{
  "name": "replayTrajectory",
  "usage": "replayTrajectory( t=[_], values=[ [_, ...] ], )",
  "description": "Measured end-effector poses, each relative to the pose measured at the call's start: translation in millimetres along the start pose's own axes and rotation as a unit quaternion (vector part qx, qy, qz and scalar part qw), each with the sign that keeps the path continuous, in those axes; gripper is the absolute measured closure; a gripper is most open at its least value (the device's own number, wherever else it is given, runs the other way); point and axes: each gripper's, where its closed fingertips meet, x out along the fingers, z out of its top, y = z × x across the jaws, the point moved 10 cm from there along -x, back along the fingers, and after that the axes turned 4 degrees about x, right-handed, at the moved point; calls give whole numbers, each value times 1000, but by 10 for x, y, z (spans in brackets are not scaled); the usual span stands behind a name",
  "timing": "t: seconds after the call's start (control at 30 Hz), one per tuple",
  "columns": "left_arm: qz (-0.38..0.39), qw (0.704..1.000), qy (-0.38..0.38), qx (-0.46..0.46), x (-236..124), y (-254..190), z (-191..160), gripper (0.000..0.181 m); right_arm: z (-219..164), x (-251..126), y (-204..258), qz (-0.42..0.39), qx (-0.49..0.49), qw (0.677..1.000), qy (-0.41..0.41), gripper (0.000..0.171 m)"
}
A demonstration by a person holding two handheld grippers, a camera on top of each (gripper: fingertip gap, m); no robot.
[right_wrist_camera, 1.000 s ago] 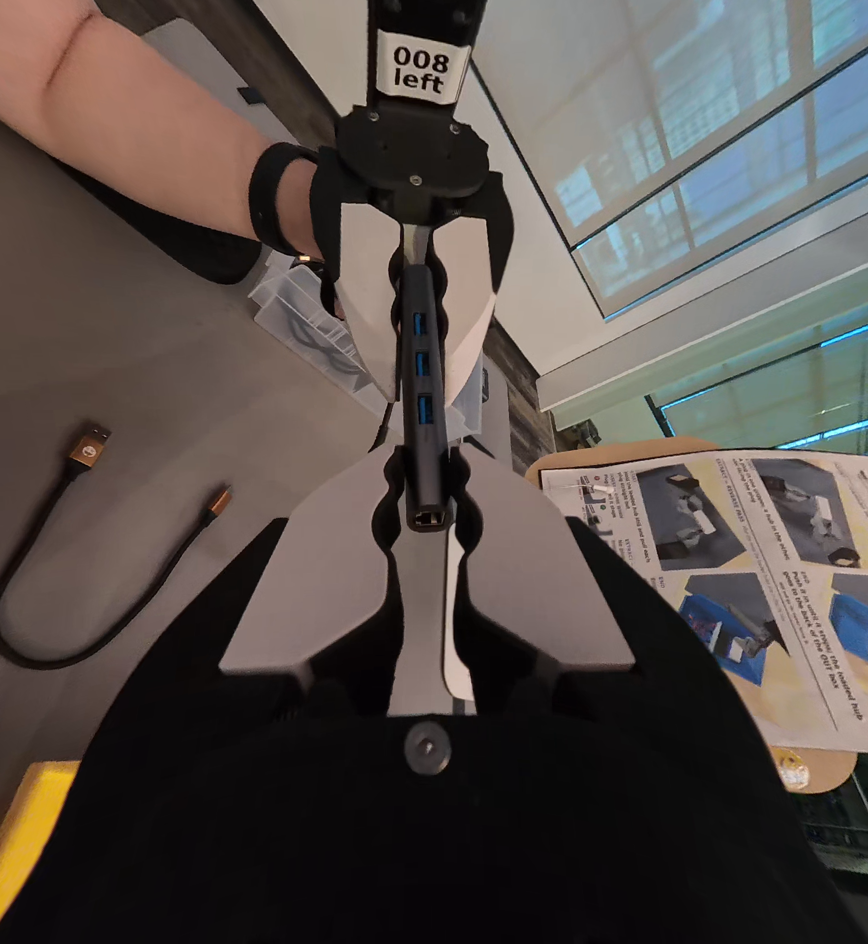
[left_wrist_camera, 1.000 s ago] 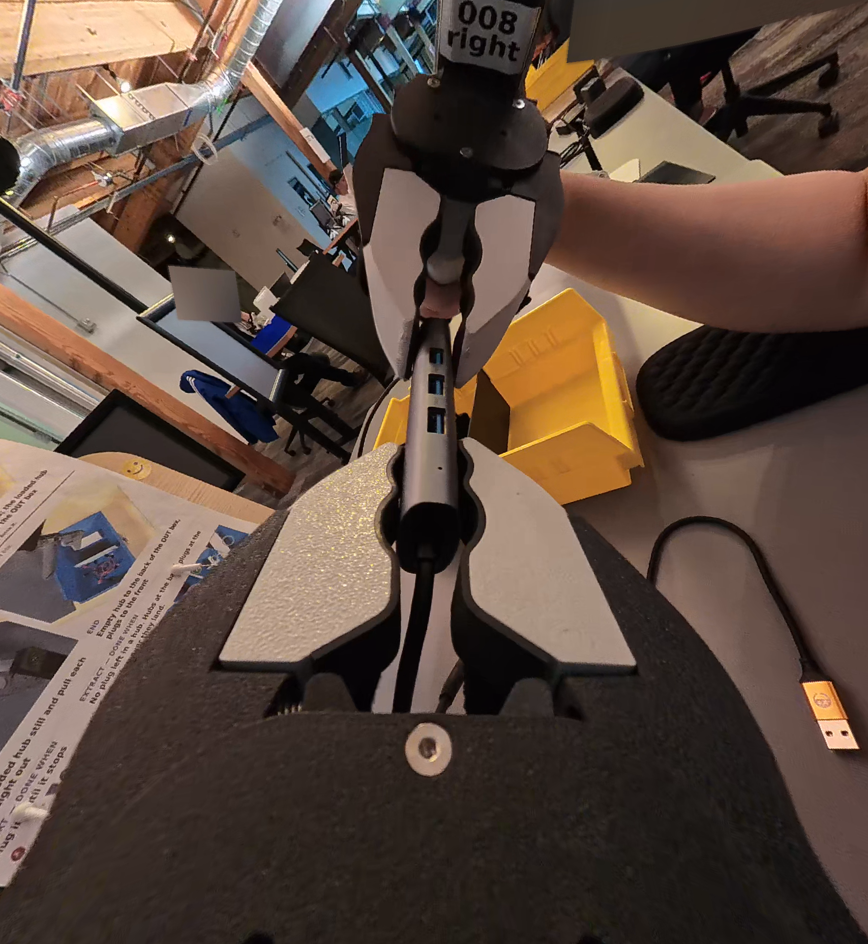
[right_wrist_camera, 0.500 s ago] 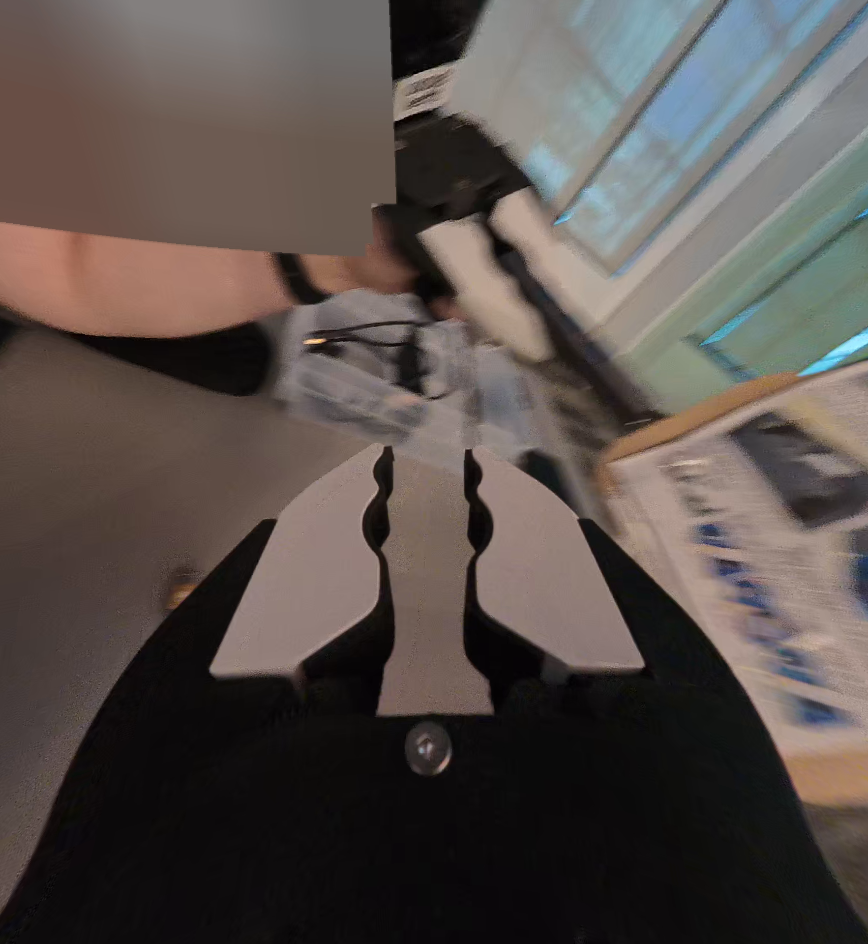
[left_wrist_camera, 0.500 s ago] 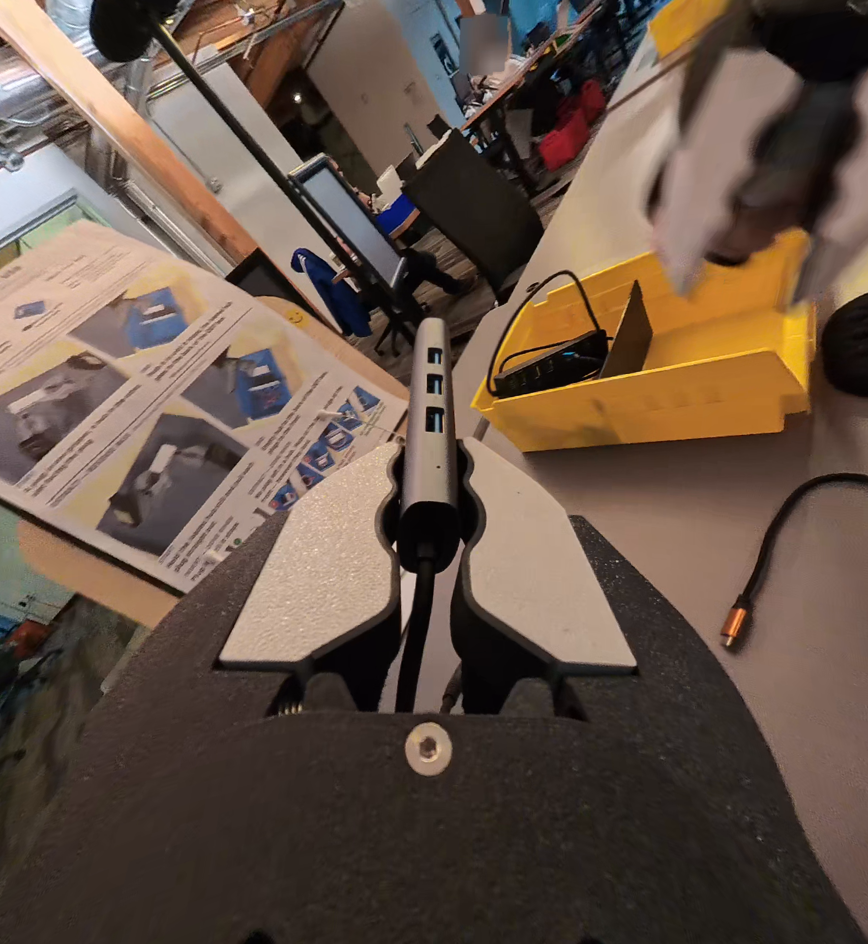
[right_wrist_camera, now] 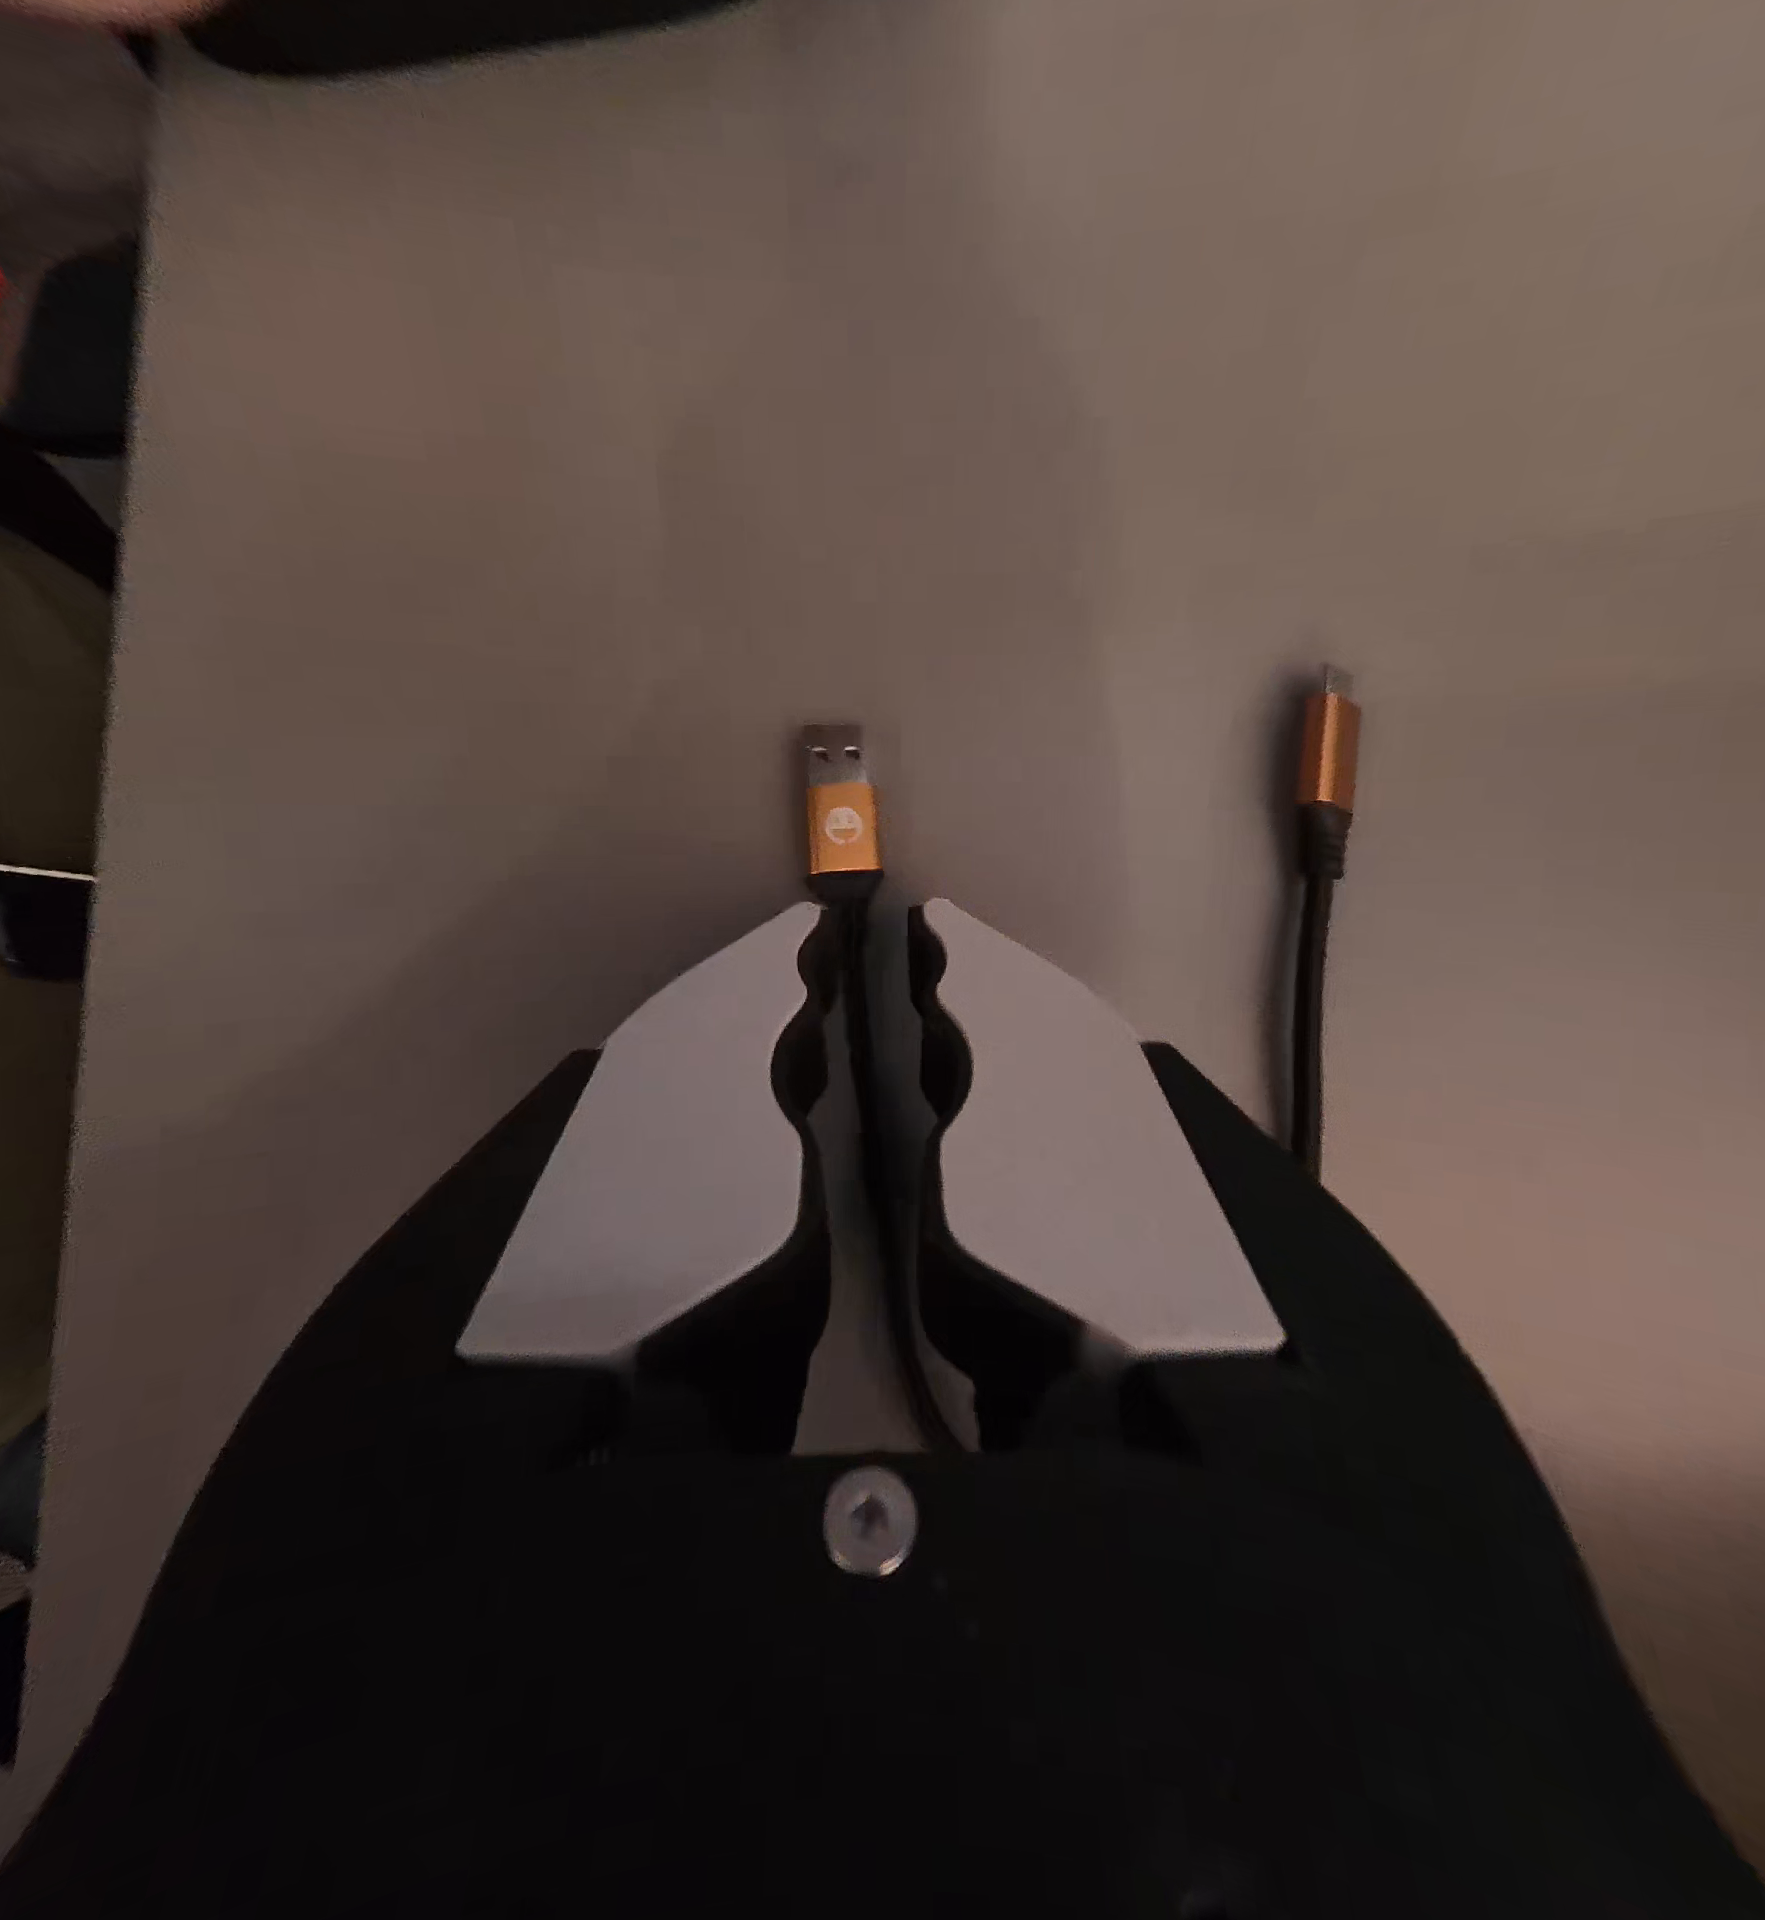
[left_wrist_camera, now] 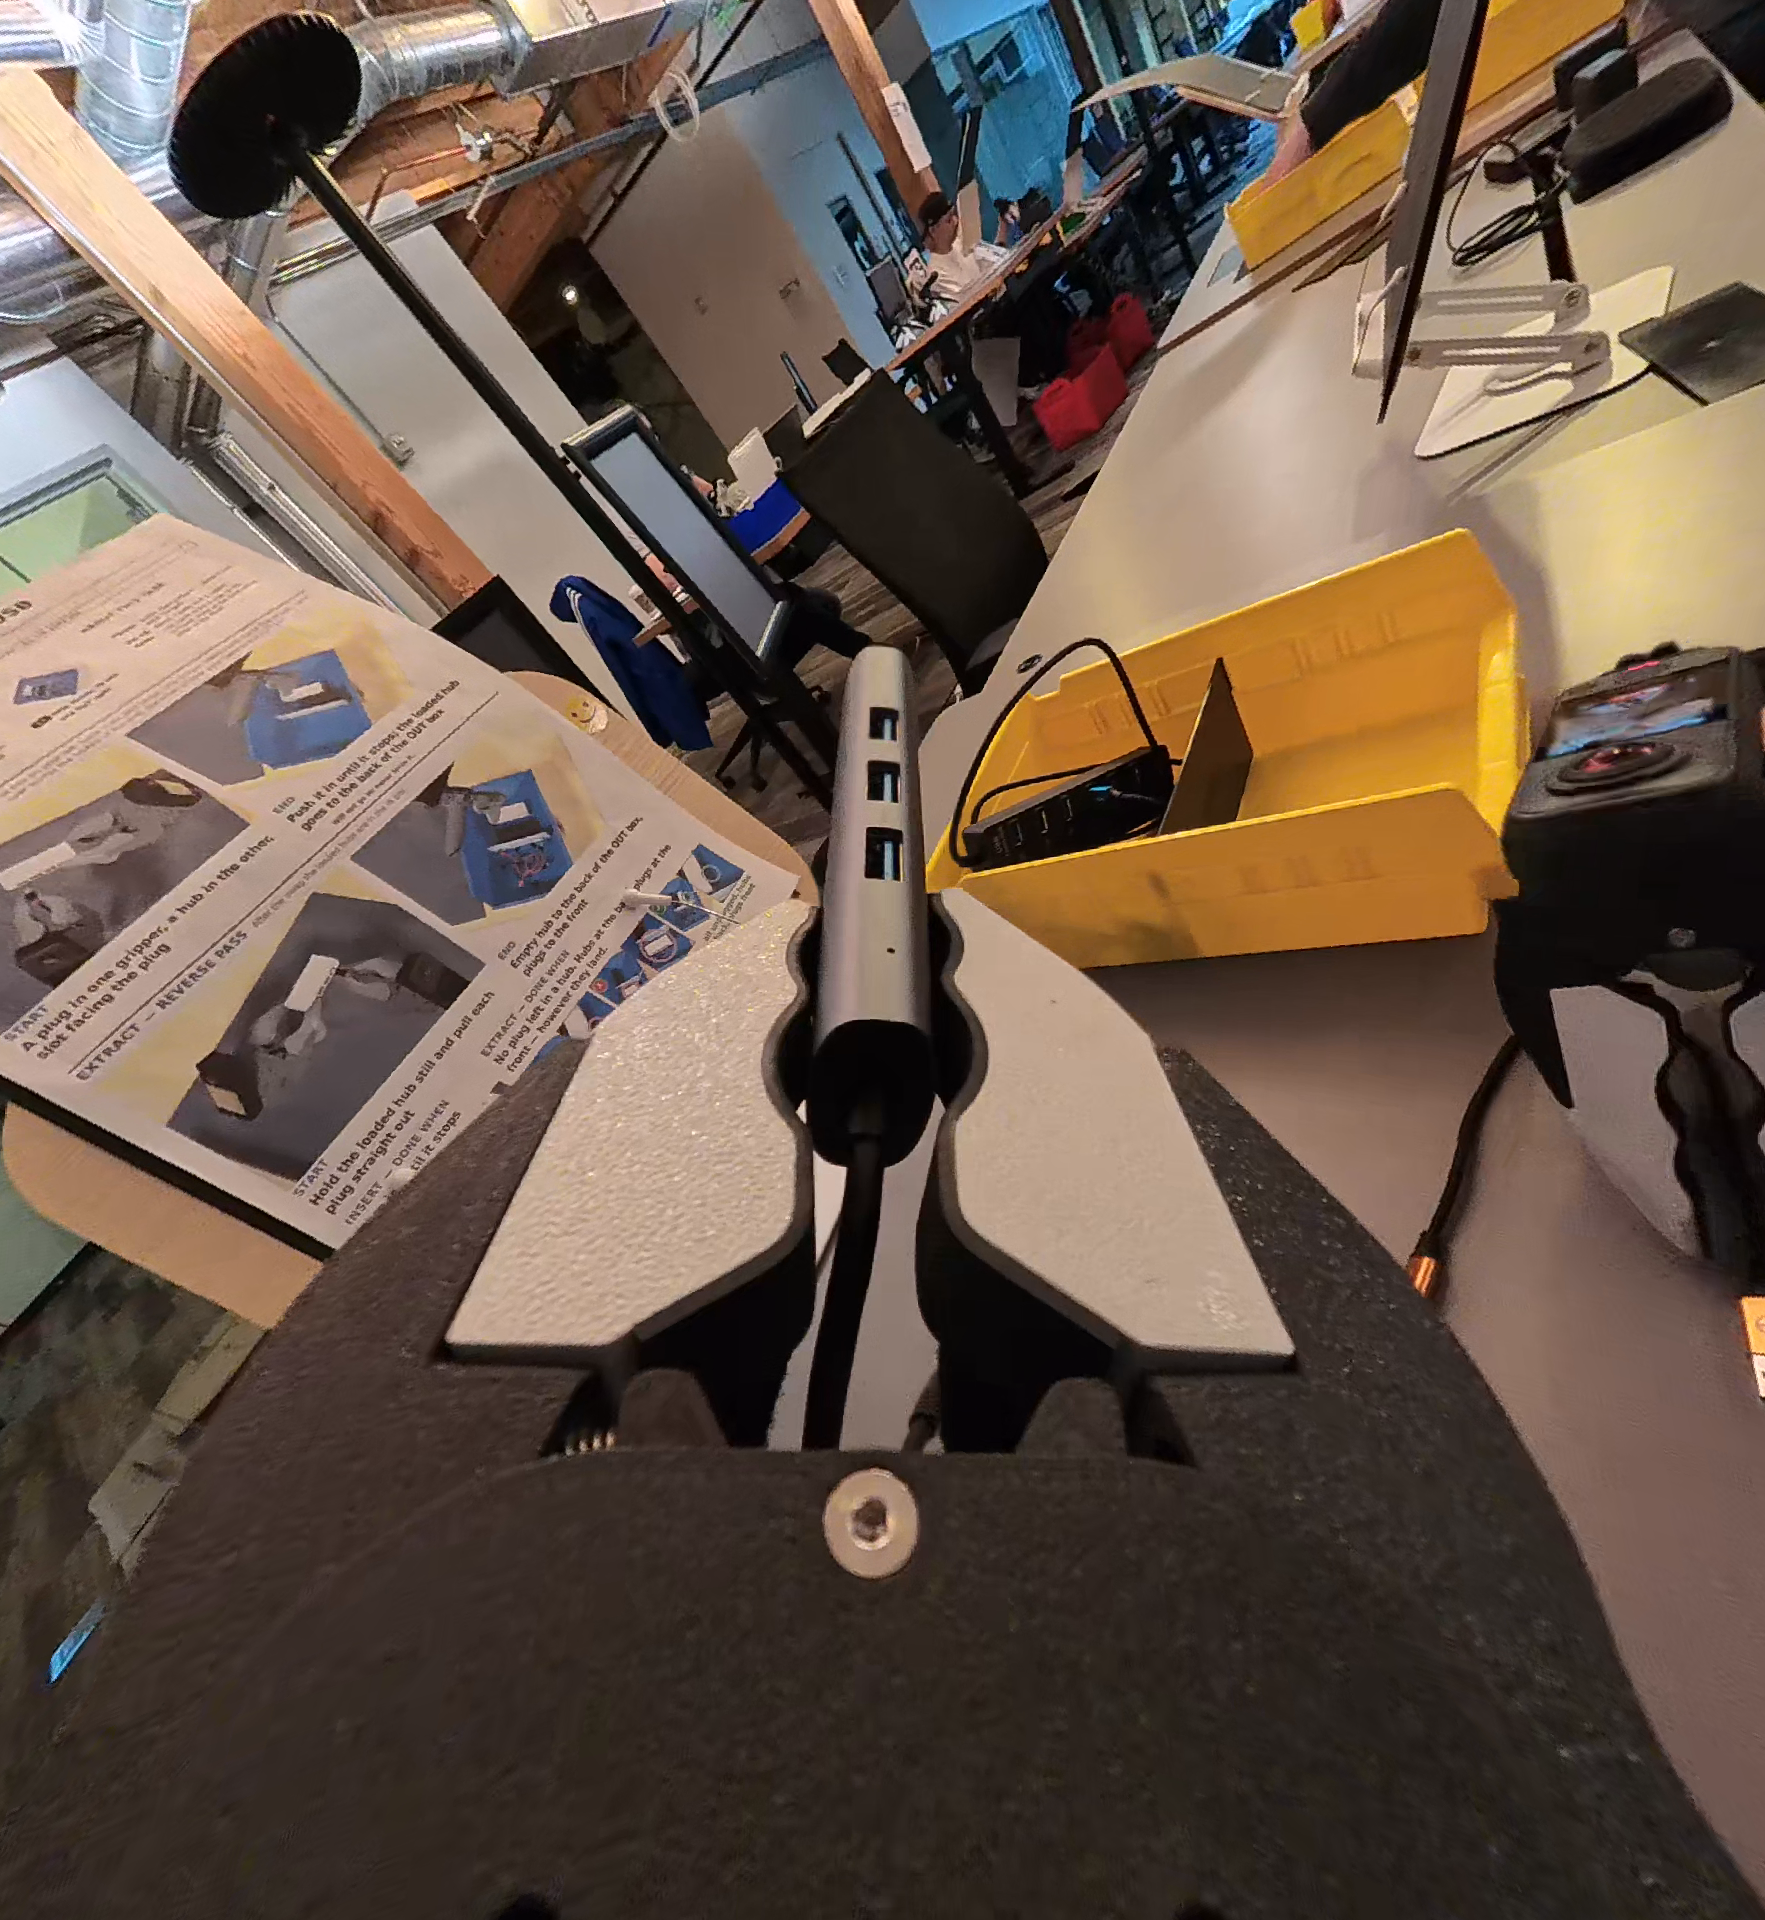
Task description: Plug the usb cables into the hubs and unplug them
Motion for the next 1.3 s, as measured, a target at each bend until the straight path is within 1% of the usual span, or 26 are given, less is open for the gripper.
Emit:
replayTrajectory(
  t=[0.13, 0.3, 0.43, 0.5, 0.6, 0.7, 0.8, 0.9, 1.03, 1.13, 1.2, 1.3],
  values=[
    [0, 1000, -6, -5, -33, 24, 6, 165, -38, 45, 4, 12, -1, 1000, 5, 156],
    [-1, 1000, -2, -5, -28, 29, -1, 164, 5, 107, 9, 3, -14, 1000, 0, 161],
    [0, 1000, 3, -2, -5, 20, -7, 164, 29, 114, -12, 17, -9, 1000, 4, 162],
    [2, 1000, 6, -1, 5, 22, -17, 164, 65, 92, 7, 61, -6, 997, -40, 163],
    [5, 1000, 13, 3, 16, 27, -39, 164, 238, -127, 54, 121, -31, 982, -143, 163],
    [10, 1000, 17, 12, 28, 23, -50, 164, 413, -407, 63, 135, -76, 965, -211, 163],
    [10, 1000, 15, 18, 46, 11, -58, 164, 550, -643, 35, 135, -111, 953, -247, 163],
    [15, 999, 15, 27, 74, -5, -73, 164, 703, -861, -13, 122, -142, 946, -264, 163],
    [27, 999, 23, 38, 124, -21, -99, 164, 991, -1241, -120, 79, -176, 941, -277, 163],
    [36, 997, 39, 49, 172, -41, -131, 165, 1202, -1549, -237, 26, -173, 945, -276, 163],
    [46, 996, 53, 63, 210, -58, -153, 164, 1299, -1712, -317, -16, -153, 952, -265, 163],
    [54, 991, 82, 87, 279, -91, -197, 164, 1342, -1841, -386, -76, -128, 958, -245, 163]
  ],
)
